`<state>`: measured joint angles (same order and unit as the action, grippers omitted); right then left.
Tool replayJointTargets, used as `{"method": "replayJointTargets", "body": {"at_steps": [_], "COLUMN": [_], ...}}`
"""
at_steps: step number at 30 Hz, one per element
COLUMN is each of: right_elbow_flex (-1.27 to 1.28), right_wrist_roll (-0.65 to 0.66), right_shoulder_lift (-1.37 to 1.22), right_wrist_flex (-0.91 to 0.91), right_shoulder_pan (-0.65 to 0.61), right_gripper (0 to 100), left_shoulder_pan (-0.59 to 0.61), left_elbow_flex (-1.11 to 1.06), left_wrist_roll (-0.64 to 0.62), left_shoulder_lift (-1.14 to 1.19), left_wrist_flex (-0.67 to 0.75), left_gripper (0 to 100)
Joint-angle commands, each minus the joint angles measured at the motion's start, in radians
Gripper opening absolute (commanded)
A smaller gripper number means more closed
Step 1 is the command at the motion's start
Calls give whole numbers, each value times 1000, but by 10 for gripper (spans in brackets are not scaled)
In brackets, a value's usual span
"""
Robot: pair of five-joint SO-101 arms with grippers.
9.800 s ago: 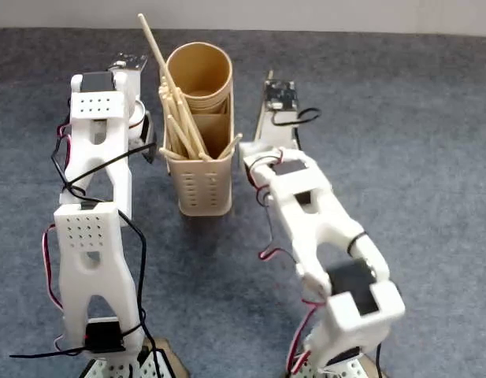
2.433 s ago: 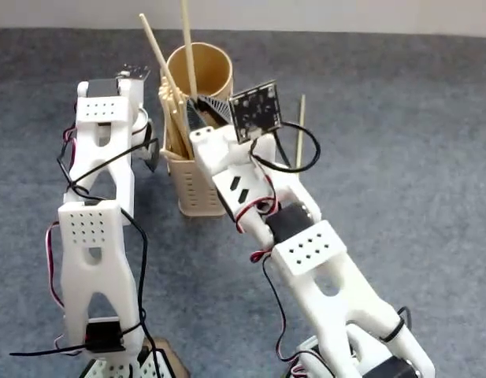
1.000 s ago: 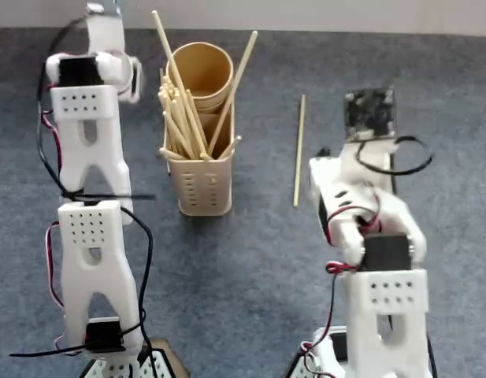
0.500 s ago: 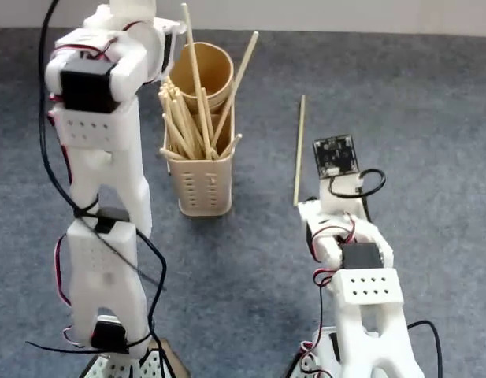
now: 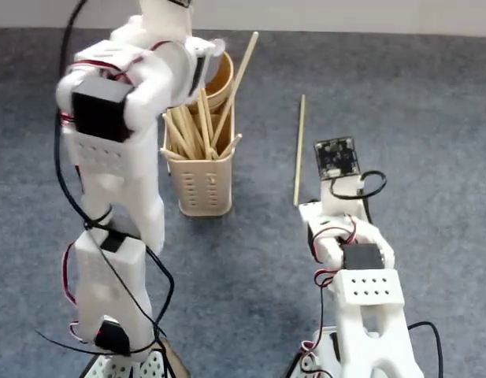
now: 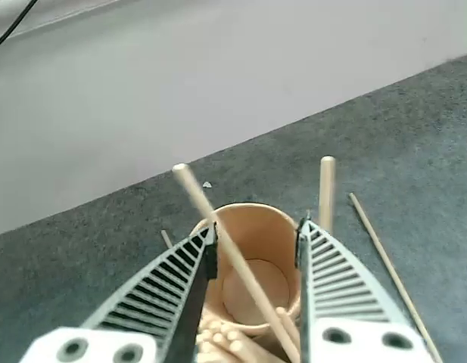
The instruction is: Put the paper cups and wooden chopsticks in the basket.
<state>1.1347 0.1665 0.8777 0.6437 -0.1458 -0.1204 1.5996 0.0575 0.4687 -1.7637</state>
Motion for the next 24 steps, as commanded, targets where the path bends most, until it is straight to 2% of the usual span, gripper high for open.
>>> {"method": "replayJointTargets", "body": {"at_steps": [1, 5, 9, 12, 16, 19, 24], "right_elbow_flex": [-5, -12, -94, -266, -495, -650, -803], "right_wrist_roll": [5, 3, 0, -48, -92, -95, -89], "right_shoulder_lift": [-2, -16, -199, -449, -779, -989, -1185], "right_wrist_flex": [-74, -163, -213, -214, -216, -216, -211], "right_shoulder_pan": [35, 13, -45, -35, -28, -28, -25], "right_gripper": [252, 252, 252, 252, 252, 252, 252], "left_shoulder_pan": [171, 409, 529, 544, 524, 504, 446], "left_elbow_flex": [58, 24, -229, -492, -725, -771, -766], "left_wrist_roll": [-9, -78, -110, -112, -115, -115, -115], "left_shoulder_lift": [-85, -151, -143, -113, -33, 35, 145], "left_wrist_flex": [-3, -11, -6, 32, 207, 275, 282], "left_gripper": [185, 185, 185, 185, 185, 185, 185]}}
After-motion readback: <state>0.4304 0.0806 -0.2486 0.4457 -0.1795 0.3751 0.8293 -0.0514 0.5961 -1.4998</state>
